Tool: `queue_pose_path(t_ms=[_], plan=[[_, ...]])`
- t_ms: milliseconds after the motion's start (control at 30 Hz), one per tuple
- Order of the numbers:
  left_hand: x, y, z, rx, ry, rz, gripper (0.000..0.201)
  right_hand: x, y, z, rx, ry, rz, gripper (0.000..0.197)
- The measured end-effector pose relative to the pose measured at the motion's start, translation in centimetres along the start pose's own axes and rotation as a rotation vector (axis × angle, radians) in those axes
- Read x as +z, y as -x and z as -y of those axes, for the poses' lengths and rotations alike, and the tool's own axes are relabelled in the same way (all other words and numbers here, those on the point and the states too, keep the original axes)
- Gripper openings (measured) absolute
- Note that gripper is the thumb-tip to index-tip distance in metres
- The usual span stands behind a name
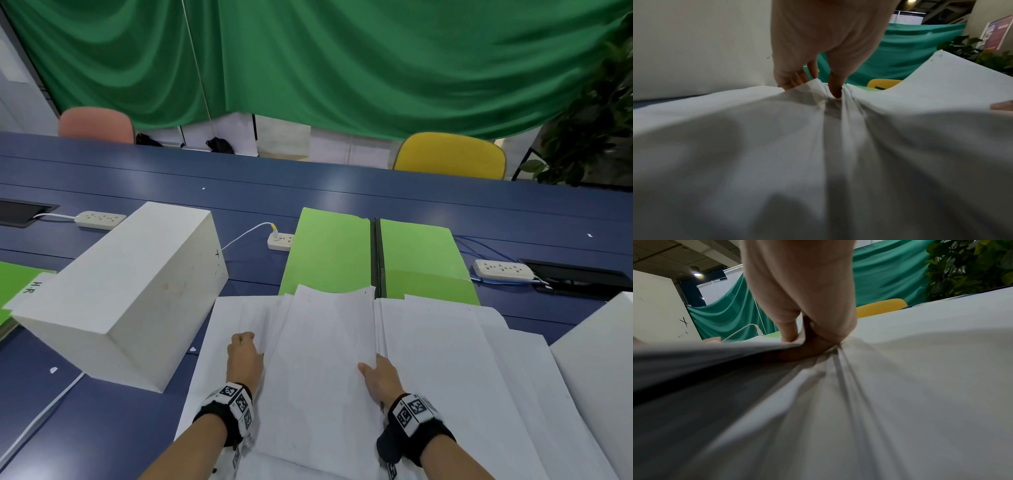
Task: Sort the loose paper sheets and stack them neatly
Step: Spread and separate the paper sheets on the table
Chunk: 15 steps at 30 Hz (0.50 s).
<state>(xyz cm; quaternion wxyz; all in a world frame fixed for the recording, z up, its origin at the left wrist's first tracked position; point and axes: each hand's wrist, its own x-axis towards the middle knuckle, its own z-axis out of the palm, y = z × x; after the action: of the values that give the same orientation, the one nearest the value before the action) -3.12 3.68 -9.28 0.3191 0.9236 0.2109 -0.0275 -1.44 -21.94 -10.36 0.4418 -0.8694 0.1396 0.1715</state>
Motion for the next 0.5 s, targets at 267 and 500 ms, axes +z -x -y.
queue_pose_path(t_ms=[267, 500], plan=[[-0.3, 0.7, -0.1, 0.086, 0.021, -0.056, 0.027, -0.2, 0.4, 0.2, 0.011, -0.018, 0.005, 0.035], [-2.2, -0.1, 1.0, -0.075, 0.443, -0.098, 0.010, -0.4, 0.7, 0.4, 0.025, -0.038, 0.022, 0.034]])
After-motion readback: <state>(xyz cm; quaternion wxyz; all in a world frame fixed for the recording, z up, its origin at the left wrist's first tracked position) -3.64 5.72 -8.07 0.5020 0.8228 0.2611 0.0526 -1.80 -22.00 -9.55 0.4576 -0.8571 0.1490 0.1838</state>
